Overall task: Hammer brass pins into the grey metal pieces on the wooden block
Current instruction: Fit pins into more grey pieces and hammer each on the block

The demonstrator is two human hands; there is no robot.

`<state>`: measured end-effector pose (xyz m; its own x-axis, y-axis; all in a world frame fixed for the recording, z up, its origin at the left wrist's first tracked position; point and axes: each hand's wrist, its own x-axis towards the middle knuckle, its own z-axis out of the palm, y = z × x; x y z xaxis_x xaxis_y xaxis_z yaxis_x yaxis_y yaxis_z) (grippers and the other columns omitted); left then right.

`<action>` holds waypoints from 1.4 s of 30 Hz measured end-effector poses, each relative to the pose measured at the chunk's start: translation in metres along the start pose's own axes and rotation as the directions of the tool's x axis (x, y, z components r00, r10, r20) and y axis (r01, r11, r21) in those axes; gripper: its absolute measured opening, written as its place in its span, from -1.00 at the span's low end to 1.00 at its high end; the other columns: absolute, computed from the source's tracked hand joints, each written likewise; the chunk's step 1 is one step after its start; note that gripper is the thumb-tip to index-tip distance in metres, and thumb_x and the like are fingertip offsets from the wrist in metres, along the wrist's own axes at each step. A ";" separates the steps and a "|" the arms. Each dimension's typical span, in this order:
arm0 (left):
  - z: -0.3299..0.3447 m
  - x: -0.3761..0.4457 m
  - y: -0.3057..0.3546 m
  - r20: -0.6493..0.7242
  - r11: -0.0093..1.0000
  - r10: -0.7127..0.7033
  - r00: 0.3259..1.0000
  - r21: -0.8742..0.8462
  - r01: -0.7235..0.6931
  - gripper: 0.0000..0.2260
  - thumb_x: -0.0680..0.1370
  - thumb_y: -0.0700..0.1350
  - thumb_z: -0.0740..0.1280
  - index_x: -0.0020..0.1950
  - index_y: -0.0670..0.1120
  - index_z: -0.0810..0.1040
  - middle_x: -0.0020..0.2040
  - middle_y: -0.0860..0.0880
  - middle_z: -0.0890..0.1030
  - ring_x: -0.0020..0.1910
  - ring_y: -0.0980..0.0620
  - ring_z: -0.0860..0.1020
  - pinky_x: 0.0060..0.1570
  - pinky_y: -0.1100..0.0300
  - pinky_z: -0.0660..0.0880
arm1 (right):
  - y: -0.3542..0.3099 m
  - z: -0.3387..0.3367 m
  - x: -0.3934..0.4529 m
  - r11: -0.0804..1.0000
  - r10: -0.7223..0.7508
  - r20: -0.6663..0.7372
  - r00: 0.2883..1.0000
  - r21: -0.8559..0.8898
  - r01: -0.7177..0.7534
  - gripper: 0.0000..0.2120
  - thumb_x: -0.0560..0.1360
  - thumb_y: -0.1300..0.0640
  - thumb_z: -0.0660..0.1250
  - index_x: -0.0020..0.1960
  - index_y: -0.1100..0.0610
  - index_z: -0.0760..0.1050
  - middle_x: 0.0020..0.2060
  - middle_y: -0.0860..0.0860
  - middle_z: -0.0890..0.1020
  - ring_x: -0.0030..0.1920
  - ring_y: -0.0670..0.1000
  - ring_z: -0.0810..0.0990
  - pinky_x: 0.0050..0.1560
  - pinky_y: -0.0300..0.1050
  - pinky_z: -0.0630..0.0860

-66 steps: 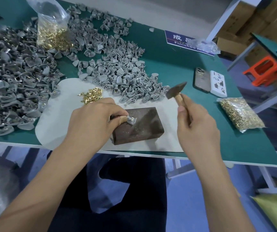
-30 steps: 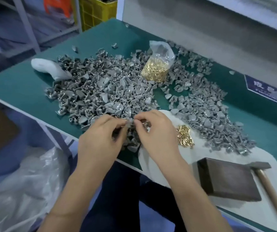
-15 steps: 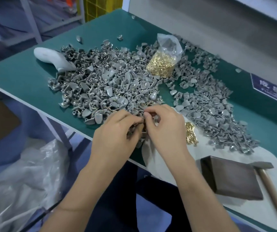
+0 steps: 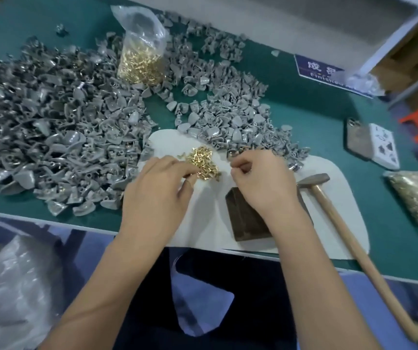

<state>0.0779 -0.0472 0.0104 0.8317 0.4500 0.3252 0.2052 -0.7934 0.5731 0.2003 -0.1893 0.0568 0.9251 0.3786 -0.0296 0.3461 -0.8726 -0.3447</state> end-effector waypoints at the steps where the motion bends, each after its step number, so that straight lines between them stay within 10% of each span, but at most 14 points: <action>1: 0.000 0.003 0.001 0.014 1.000 0.000 1.000 -0.002 0.000 -0.89 0.59 0.00 0.35 0.08 0.14 0.64 -0.03 0.16 0.60 0.07 0.02 0.51 -0.17 0.10 0.49 | 0.001 0.000 0.000 1.000 -0.009 0.029 1.000 0.021 0.008 -0.80 0.58 0.10 0.34 0.12 -0.11 0.68 0.04 -0.15 0.71 0.08 0.00 0.65 0.09 0.03 0.62; 16: 0.013 0.007 0.019 0.010 0.995 -0.032 0.999 0.096 0.030 -0.89 0.56 0.00 0.39 0.05 0.16 0.66 -0.04 0.18 0.62 0.05 0.04 0.52 -0.23 0.16 0.34 | -0.016 -0.003 0.018 0.952 -0.193 0.135 0.972 -0.214 0.218 -0.92 0.50 0.07 0.39 -0.08 -0.04 0.67 -0.14 -0.08 0.69 -0.06 0.07 0.67 -0.10 -0.09 0.55; 23: 0.025 0.023 0.031 0.030 1.000 0.009 1.000 0.022 -0.010 -0.90 0.56 0.04 0.36 0.05 0.18 0.63 -0.07 0.21 0.59 0.03 0.10 0.52 -0.19 0.17 0.42 | 0.032 -0.024 0.005 0.992 -0.021 -0.142 0.990 0.124 0.039 -0.75 0.51 -0.07 0.15 -0.27 0.03 0.39 -0.40 -0.08 0.51 -0.34 -0.07 0.46 -0.36 -0.16 0.23; 28: 0.048 0.061 0.050 0.128 0.993 0.030 0.991 0.113 -0.045 -0.80 0.56 0.09 0.37 0.18 0.16 0.58 0.02 0.17 0.60 0.10 0.05 0.53 -0.14 0.14 0.40 | 0.049 -0.017 -0.009 0.929 -0.099 -0.276 0.956 0.318 0.188 -0.69 0.65 0.05 0.21 -0.25 0.08 0.46 -0.40 -0.04 0.50 -0.35 -0.02 0.45 -0.33 -0.01 0.34; 42: 0.053 0.084 0.051 0.193 0.990 0.044 0.980 0.126 -0.069 -0.81 0.54 -0.04 0.39 0.13 0.15 0.54 0.03 0.15 0.58 0.08 0.05 0.52 -0.08 0.10 0.47 | 0.062 -0.003 -0.013 0.877 -0.127 -0.395 0.910 0.383 0.289 -0.74 0.66 0.14 0.26 -0.19 0.16 0.51 -0.32 -0.01 0.52 -0.26 0.04 0.47 -0.20 0.07 0.43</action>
<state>0.1852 -0.0720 0.0271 0.9237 0.3276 0.1987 0.2108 -0.8676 0.4504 0.2103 -0.2495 0.0387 0.8593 0.3333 0.3879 0.5112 -0.5379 -0.6703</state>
